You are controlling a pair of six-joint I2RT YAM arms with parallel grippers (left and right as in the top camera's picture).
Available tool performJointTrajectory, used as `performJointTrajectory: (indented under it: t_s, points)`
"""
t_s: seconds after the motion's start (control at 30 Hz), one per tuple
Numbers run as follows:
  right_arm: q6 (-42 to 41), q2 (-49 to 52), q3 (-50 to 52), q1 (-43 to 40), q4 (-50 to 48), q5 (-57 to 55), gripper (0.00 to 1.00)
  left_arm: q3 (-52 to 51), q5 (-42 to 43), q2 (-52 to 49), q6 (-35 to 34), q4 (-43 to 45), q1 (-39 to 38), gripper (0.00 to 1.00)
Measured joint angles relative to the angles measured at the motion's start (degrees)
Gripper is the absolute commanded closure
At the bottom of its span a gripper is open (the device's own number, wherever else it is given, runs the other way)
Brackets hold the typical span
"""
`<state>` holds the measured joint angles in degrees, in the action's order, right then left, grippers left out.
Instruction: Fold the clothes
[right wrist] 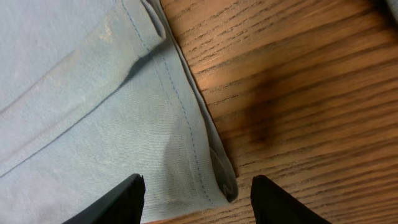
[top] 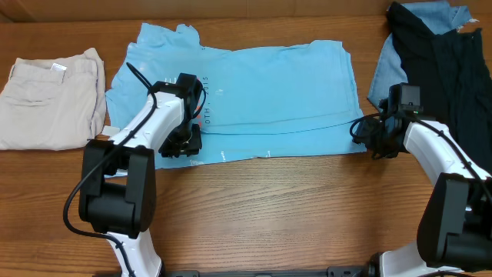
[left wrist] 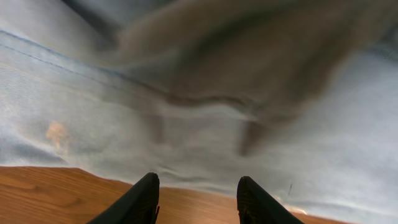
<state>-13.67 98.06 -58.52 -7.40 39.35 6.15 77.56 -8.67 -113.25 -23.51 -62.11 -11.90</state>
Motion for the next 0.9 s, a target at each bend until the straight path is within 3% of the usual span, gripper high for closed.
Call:
performJointTrajectory:
  t_s: [0.33,0.43,0.6,0.9]
  points:
    - [0.02,0.00,5.11,0.00,-2.64,1.11,0.46,-0.42,-1.09,0.00,-0.46,0.55,1.18,0.53]
    - [0.09,0.00,5.57,0.00,-2.80,1.16,0.56,-1.49,-1.75,0.00,-0.57,1.57,1.18,0.52]
    - [0.33,0.00,5.66,0.00,-4.00,1.29,0.87,-3.89,-2.51,0.00,-0.61,3.67,1.18,0.52]
    - [0.22,0.00,5.70,0.00,-4.26,1.55,0.94,-4.20,-2.75,0.00,-0.61,3.65,1.18,0.51]
